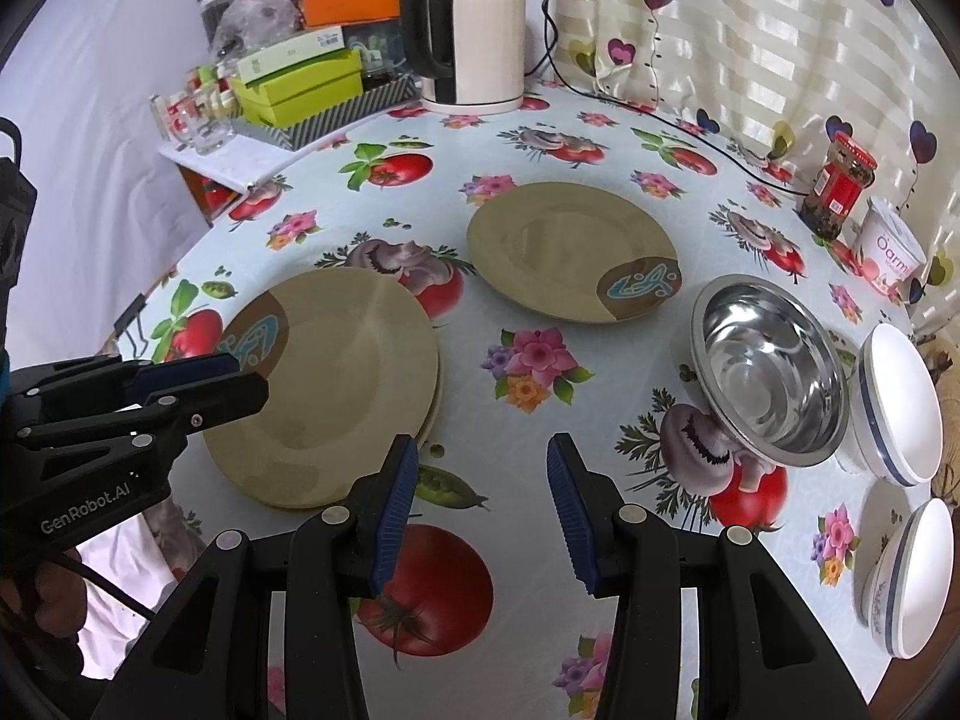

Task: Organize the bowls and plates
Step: 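Move the left gripper toward the remaining beige plate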

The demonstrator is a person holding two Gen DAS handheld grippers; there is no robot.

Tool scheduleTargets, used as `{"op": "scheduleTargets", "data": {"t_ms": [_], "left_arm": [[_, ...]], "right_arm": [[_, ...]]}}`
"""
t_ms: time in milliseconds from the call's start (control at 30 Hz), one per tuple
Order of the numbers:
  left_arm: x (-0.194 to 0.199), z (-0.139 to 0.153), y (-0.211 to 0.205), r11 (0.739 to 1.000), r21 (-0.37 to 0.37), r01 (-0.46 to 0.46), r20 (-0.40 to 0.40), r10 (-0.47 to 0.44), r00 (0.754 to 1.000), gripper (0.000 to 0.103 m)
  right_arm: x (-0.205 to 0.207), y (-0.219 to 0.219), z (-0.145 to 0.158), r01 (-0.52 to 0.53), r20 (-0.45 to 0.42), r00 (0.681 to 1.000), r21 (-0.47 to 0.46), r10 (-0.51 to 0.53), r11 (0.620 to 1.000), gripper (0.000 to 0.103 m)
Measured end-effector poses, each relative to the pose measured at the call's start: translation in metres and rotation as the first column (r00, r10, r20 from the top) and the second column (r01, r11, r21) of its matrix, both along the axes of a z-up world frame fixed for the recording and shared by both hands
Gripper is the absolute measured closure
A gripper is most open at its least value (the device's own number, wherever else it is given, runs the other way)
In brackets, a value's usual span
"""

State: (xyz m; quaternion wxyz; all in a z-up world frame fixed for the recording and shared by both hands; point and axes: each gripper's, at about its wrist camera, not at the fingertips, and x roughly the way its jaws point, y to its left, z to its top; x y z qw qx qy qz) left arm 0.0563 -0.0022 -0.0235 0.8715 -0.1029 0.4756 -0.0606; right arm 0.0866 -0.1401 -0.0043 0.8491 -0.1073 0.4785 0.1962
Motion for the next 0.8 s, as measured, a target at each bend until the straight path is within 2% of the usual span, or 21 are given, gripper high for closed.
{"op": "scheduleTargets", "data": {"t_ms": [467, 800], "left_arm": [[0.017, 0.009, -0.008, 1.0, 0.024, 0.015, 0.026, -0.016, 1.0, 0.078], [0.042, 0.021, -0.014, 0.998, 0.047, 0.036, 0.072, -0.039, 0.997, 0.078]], "right_arm": [[0.015, -0.009, 0.003, 0.013, -0.011, 1.0, 0.038, -0.012, 0.999, 0.058], [0.035, -0.02, 0.02, 0.032, 0.021, 0.999, 0.038, -0.033, 0.999, 0.058]]}}
